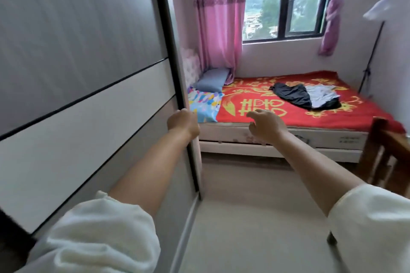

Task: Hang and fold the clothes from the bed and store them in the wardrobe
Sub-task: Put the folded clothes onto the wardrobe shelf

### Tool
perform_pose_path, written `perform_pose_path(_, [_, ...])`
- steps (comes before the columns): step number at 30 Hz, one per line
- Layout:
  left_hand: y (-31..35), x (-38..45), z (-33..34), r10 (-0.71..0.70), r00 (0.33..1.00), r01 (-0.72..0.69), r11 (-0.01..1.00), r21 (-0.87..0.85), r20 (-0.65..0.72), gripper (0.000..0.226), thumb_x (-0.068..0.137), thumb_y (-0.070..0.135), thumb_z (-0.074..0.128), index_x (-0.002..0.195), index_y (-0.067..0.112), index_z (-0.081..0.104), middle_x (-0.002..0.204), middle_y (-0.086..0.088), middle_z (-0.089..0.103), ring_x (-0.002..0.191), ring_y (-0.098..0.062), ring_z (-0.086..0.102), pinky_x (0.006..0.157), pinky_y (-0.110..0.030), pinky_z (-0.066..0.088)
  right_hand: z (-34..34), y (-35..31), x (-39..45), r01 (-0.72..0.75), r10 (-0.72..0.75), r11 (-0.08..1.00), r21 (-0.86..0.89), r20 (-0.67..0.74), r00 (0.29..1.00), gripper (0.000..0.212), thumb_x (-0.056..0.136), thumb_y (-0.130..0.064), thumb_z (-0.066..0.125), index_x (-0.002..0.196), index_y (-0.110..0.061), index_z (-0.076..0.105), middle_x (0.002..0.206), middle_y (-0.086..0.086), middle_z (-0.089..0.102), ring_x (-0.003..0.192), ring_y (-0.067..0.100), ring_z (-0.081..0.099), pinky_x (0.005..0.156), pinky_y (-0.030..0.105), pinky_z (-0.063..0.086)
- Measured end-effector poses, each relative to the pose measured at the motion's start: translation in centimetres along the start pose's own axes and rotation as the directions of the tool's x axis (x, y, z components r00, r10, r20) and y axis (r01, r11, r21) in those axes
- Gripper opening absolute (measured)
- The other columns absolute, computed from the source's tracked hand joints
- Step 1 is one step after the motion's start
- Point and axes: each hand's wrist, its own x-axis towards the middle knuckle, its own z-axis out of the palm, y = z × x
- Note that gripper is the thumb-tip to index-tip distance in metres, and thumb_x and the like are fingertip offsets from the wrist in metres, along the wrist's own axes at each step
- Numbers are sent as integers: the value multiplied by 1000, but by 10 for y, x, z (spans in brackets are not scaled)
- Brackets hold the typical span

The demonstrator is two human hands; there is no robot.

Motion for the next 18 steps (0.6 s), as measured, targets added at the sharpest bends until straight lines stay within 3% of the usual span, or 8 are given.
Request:
perform_pose_path(4, [124,100,10,143,990,-143,988,-51,2,37,92,16,39,126,7,51,131,-13,48,120,-29,46,89,-35,42,-21,130,42,-86,85,994,-72,-20,996,39,93,-13,42,131,-15,49,133,7,52,121,24,48,94,36,46])
perform_pose_path(8, [205,177,18,217,976,-217,973,-80,2,36,93,16,39,125,7,51,131,-14,48,120,-29,46,89,-35,43,-31,222,78,-149,141,982,-121,-69,988,38,93,-12,44,130,-13,51,133,6,52,122,21,49,93,32,44])
perform_pose_path(13, [274,282,30,289,957,-287,955,-70,14,36,94,17,38,125,7,52,131,-13,48,121,-28,45,91,-35,43,-22,320,152,-211,205,965,-153,-57,977,37,91,-9,45,126,-10,55,126,8,58,116,20,53,91,27,45])
perform_pose_path(18, [318,405,42,323,946,-323,945,-48,-16,36,93,19,40,124,6,51,131,-13,48,121,-29,46,90,-36,44,-7,389,253,-259,249,953,-158,-79,965,35,90,-8,46,124,-7,56,121,12,60,111,25,56,88,31,46])
